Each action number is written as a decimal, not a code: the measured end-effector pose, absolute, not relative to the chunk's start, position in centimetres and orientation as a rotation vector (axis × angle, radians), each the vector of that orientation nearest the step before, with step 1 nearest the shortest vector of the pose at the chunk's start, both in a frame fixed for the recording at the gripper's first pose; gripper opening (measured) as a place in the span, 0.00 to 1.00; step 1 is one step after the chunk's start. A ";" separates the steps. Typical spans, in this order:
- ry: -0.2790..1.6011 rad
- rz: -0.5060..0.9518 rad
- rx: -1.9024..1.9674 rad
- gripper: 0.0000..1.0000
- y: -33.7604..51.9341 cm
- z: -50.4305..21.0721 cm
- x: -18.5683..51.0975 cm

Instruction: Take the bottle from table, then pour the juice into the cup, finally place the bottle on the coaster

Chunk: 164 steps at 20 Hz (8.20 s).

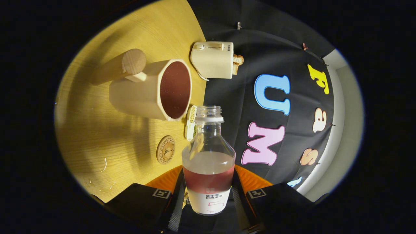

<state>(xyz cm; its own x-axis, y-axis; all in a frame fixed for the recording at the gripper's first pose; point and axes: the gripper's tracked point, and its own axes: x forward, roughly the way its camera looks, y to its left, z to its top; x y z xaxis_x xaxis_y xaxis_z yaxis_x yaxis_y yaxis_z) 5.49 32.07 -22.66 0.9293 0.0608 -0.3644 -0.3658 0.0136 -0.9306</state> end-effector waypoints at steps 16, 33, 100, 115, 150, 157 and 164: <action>0.213 0.373 -1.634 0.70 32.4 -22.8 6.2; 0.136 0.402 -1.702 0.70 32.7 -21.9 6.6; -0.343 0.585 -2.134 0.70 37.5 -19.2 7.6; 0.198 0.554 -1.245 0.71 34.9 -23.3 5.5; 0.274 0.420 0.165 0.72 28.6 -25.5 18.2; 0.293 0.414 0.170 0.73 29.1 -28.1 18.9; 0.300 0.403 0.162 0.73 29.2 -29.4 18.4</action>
